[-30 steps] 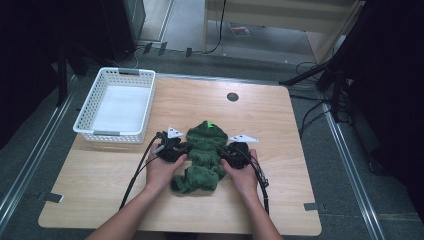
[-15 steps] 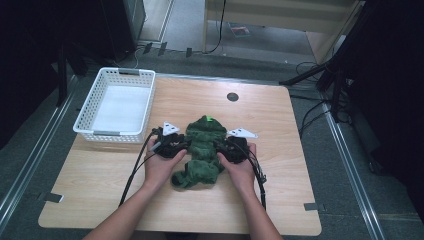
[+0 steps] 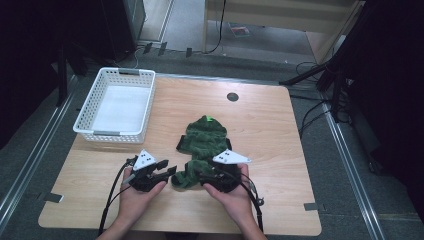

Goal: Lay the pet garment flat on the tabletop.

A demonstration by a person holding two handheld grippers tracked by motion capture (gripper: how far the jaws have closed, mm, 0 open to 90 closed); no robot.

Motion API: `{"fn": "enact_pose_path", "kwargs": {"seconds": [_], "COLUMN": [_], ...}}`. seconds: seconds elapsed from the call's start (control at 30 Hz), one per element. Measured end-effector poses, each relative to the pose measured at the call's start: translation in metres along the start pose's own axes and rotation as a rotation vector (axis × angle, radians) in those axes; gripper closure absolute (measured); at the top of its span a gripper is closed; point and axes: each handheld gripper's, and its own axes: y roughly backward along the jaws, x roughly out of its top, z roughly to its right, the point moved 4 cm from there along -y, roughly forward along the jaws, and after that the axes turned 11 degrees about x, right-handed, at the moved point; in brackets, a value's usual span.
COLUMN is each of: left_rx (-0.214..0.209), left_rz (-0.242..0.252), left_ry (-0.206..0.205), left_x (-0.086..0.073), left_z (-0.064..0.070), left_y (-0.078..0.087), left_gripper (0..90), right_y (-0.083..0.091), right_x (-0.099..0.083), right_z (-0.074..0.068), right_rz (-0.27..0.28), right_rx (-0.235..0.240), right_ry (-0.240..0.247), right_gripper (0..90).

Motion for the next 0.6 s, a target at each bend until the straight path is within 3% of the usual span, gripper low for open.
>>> {"fn": "enact_pose_path", "kwargs": {"seconds": [0.07, 0.13, 0.17, 0.27, 0.37, 0.5, 0.6], "left_rx": [-0.004, -0.002, -0.003, -0.012, -0.017, -0.018, -0.028], "left_rz": [0.005, -0.003, -0.004, -0.006, 0.002, 0.002, -0.001], "left_ry": [0.027, 0.042, 0.047, 0.061, 0.046, 0.023, 0.012], "left_x": [-0.005, -0.01, -0.012, -0.012, -0.011, -0.011, -0.01], "left_z": [-0.004, -0.008, -0.009, -0.01, -0.007, -0.002, 0.001], "left_y": [0.002, 0.001, 0.001, 0.0, 0.0, -0.001, -0.002], "left_gripper": [57.8, 58.3, 58.4, 58.7, 58.8, 58.3, 58.1], "right_y": [-0.008, -0.017, -0.019, -0.022, -0.014, 0.009, 0.024], "right_x": [-0.005, -0.012, -0.014, -0.018, -0.016, -0.009, -0.01], "right_z": [-0.006, -0.007, -0.006, -0.002, 0.001, 0.005, 0.012], "right_rz": [-0.024, -0.061, -0.061, -0.056, 0.002, 0.101, 0.136], "right_rx": [0.016, -0.012, -0.016, -0.037, -0.034, -0.061, -0.093], "right_ry": [0.005, 0.013, 0.013, -0.009, -0.02, -0.026, -0.043], "right_gripper": [35.1, 39.0, 44.0, 72.4, 86.6, 88.8, 88.7]}}
